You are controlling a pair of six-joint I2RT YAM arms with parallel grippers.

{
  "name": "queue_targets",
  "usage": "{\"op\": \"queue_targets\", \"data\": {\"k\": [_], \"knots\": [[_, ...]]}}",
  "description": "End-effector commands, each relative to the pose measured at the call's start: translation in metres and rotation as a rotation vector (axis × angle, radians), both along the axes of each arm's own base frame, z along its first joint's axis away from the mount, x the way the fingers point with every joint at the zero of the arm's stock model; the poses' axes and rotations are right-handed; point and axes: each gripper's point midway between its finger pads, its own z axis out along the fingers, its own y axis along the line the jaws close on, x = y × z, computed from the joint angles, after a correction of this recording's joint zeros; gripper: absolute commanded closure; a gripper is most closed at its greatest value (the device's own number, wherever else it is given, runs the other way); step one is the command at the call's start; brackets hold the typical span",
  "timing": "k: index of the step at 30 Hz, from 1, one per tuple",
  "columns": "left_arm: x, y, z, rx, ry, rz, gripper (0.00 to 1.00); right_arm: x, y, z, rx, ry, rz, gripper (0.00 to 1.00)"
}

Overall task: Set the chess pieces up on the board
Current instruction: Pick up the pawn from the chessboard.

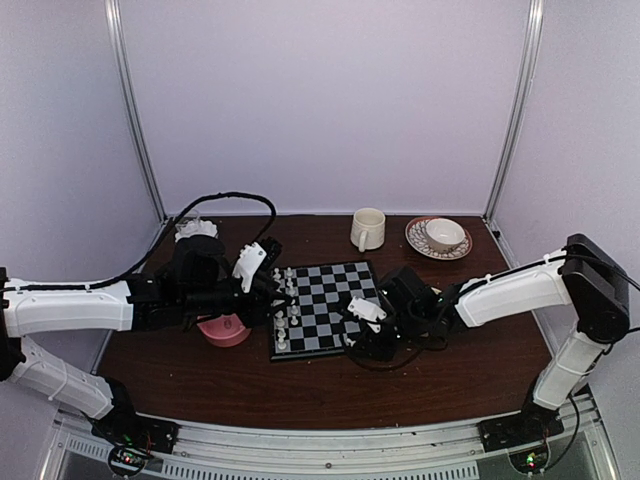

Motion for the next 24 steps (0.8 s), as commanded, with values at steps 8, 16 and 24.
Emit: {"op": "queue_targets", "data": {"k": [8,16,24], "knots": [[-0.002,-0.003,0.006,-0.018,-0.017,-0.013,0.53,0.015,-0.001,-0.004,-0.055,-0.03,-0.05,0.6],[-0.001,-0.002,0.006,-0.013,-0.021,-0.006,0.52,0.019,0.002,-0.006,-0.058,-0.016,-0.081,0.56],[0.0,-0.002,0.004,-0.01,-0.019,-0.007,0.52,0.02,0.004,-0.009,-0.067,-0.006,-0.087,0.62]]}}
